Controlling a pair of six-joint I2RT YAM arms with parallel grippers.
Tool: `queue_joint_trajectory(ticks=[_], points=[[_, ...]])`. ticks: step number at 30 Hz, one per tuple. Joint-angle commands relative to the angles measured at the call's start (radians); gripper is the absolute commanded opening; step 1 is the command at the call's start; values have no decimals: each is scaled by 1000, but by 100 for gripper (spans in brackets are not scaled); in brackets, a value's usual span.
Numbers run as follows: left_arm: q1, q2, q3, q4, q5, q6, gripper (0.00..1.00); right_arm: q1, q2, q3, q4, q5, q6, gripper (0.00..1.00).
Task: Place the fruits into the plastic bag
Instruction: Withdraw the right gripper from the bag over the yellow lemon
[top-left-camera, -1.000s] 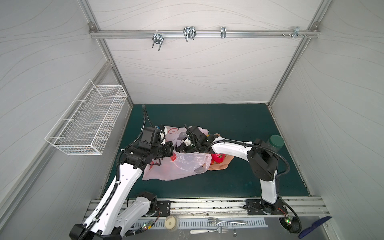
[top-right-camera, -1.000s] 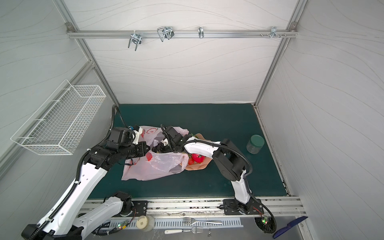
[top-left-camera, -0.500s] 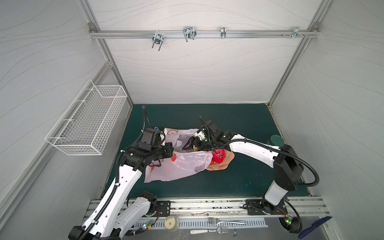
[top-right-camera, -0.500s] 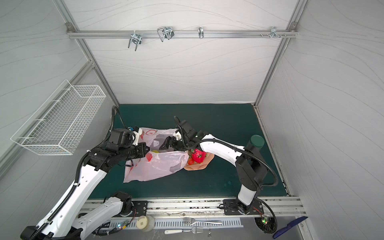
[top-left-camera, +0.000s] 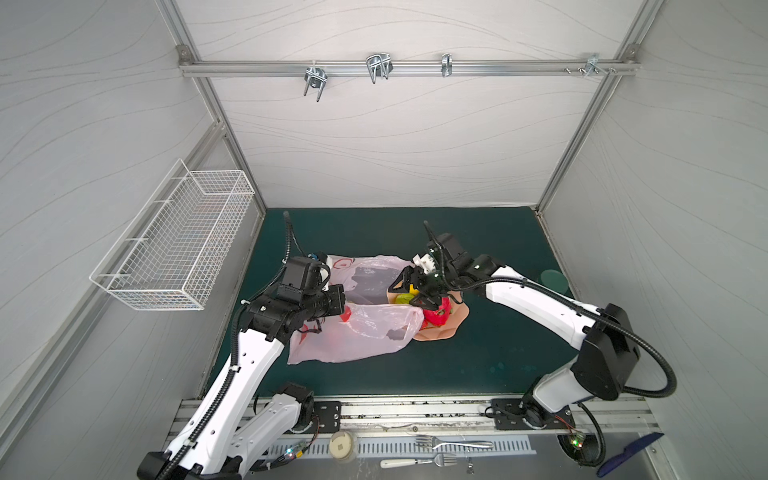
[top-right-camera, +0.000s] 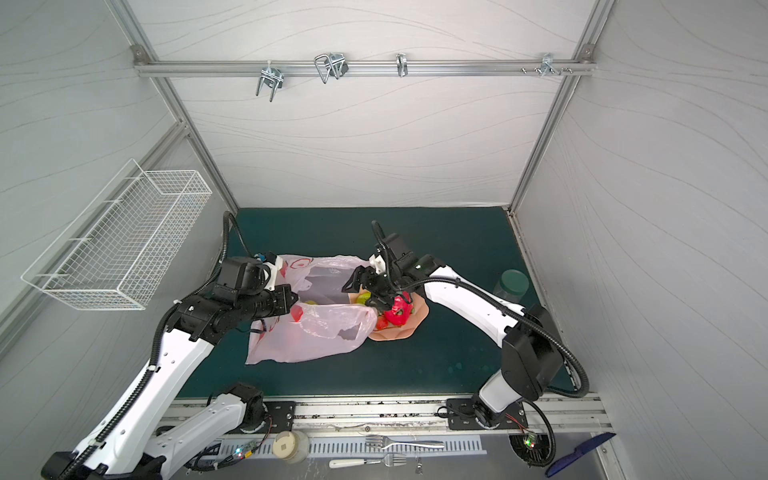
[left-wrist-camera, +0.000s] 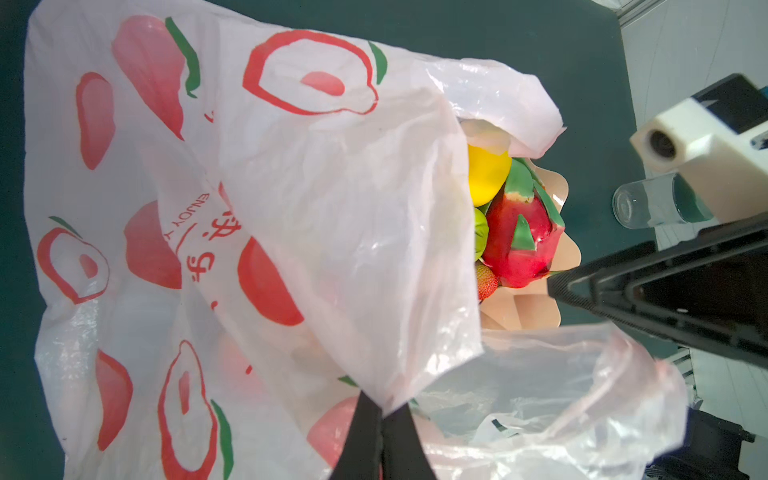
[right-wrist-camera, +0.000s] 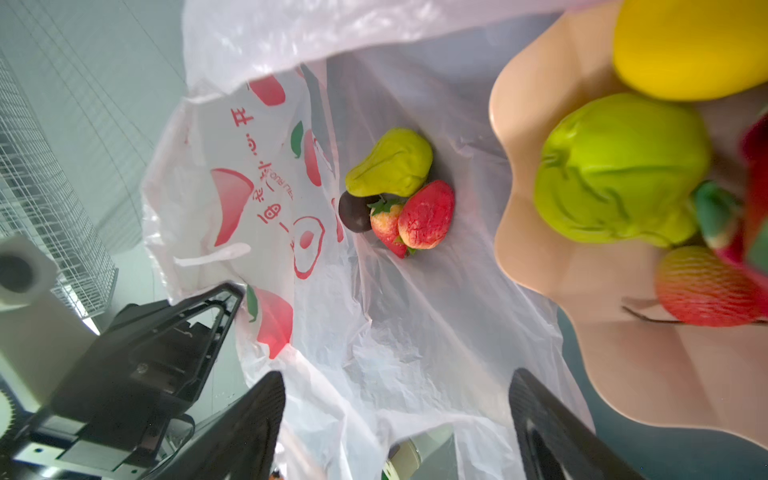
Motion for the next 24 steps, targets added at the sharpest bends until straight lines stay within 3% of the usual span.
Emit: queue_joint_trajectory(ticks=[1,9,16,24], points=[[-2,-5,5,2,-24,7,0,-46,-51,28,-126,47,-103,86],[0,-16,0,-14,-57,19,0,-134,-2,123,-267,132,-287,86],[-1,-19,6,-11,-49,19,0,-133,158,250,-361,242,-447,86],[0,-20,10,-23,-35,27,0,-107,310,346,-341,341,-578,85]])
